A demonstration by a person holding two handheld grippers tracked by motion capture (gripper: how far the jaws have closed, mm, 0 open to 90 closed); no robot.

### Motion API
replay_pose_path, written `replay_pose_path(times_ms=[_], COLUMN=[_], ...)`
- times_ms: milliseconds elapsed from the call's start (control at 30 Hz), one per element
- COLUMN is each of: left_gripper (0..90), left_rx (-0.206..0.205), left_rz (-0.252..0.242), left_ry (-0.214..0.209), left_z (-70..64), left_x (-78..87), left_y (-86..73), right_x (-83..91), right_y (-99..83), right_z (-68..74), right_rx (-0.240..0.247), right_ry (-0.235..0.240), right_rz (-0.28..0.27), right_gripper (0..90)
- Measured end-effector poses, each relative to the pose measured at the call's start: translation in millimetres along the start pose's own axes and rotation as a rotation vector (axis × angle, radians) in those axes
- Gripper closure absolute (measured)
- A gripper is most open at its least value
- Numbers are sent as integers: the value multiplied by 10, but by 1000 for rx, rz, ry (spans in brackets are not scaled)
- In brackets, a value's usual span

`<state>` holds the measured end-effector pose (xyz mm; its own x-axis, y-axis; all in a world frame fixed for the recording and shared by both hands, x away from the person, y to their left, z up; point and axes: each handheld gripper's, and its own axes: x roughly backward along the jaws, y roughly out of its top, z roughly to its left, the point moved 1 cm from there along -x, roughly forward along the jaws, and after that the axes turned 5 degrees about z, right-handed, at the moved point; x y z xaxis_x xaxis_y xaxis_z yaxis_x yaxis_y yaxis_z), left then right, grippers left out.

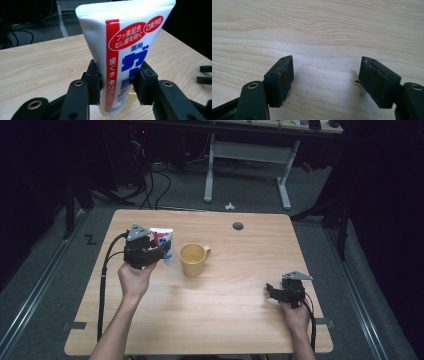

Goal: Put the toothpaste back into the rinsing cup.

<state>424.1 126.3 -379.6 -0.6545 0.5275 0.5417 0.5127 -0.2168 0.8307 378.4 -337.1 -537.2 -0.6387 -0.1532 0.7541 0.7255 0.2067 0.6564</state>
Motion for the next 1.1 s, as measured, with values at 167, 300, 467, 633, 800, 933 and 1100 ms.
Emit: replay_pose_path(times_ms=[167,300,467,633,800,933,1100], left_gripper=[618,619,619,620,621,621,621], left_rx=[-1,-10,-30,-39,-45,-40,-38], left_rz=[-4,-5,-8,-6,-4,-1,14], left_ry=[-10,-14,-20,-28,-33,-40,-42], left_z=[-29,-67,-138,-188,-237,-247,-261], left_x=[-22,-58,-114,-182,-288,-347,-443], left_y=[39,90,165,217,255,258,249], right_x=[0,0,0,0,0,0,0], right_y=[0,0,0,0,0,0,0], right_z=[0,0,0,-1,-1,-1,-1], right_rx=[0,0,0,0,-1,0,0], right_ry=[0,0,0,0,0,0,1], right_rz=[0,0,0,0,0,0,0], right_gripper=[282,282,282,282,282,282,282])
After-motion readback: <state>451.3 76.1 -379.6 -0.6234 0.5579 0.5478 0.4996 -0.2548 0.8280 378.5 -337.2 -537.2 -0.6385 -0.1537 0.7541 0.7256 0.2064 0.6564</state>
